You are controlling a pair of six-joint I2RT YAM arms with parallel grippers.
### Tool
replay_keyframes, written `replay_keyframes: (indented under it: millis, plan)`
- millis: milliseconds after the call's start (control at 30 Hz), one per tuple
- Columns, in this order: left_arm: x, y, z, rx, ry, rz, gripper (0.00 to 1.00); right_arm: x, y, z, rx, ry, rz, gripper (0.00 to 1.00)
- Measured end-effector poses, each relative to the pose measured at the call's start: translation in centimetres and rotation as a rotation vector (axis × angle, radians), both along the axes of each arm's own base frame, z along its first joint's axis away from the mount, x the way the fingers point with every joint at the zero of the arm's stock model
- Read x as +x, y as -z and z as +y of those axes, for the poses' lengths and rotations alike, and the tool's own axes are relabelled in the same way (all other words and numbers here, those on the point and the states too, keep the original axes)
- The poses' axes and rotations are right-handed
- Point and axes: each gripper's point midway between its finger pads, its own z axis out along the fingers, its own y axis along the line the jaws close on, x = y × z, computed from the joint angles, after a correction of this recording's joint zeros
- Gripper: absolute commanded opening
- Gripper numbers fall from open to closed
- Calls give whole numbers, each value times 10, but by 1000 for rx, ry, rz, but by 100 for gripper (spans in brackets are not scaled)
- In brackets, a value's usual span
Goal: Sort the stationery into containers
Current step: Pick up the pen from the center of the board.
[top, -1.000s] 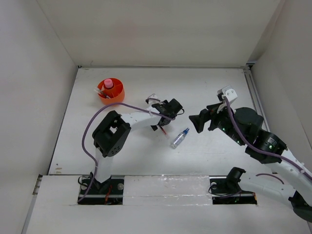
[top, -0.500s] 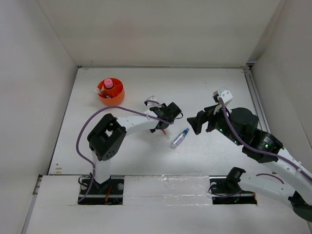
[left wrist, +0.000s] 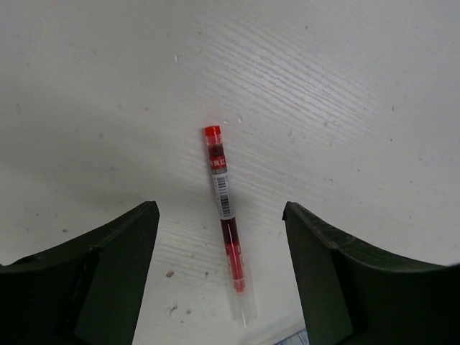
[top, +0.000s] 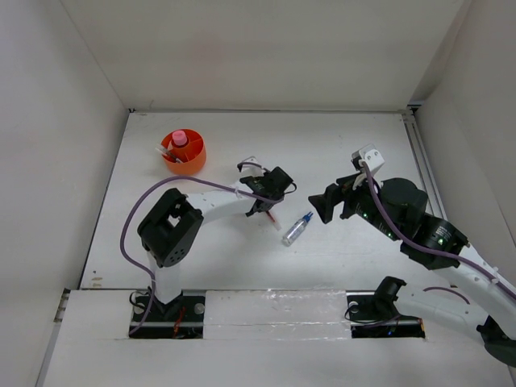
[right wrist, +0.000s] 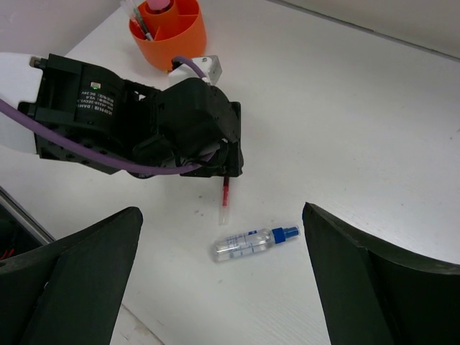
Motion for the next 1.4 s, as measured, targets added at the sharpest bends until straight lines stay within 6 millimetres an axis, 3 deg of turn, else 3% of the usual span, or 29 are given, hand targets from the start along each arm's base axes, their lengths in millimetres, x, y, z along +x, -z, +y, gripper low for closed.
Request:
replay_keyframes:
  millis: [267, 400, 467, 667, 733, 1000, 1133, 1267, 1400]
  plan:
    - [6, 15, 0, 32, 7, 31, 49, -1, 4, 3, -1, -13, 5, 99]
    - [7, 23, -4, 46, 11, 52, 46, -1, 7, 4, -3, -16, 12, 99]
    - [7, 27, -4, 49, 11, 61, 34, -1, 7, 4, 0, -17, 12, 99]
    - [8, 30, -4, 55, 11, 75, 15, -3, 5, 2, 13, -16, 8, 99]
    - [7, 31, -5, 52, 16, 79, 0, -3, 5, 2, 14, -16, 8, 99]
    - [14, 31, -5, 34, 36, 77, 0, -4, 3, 1, 23, -16, -1, 99]
    - [22, 29, 11, 22, 17, 67, 0, -4, 3, 1, 23, -16, -1, 99]
    - [30, 13, 47, 50, -29, 36, 0, -4, 3, 2, 24, -21, 0, 99]
    - [48, -47, 72, 61, -90, -110, 0, -5, 1, 4, 31, -34, -4, 99]
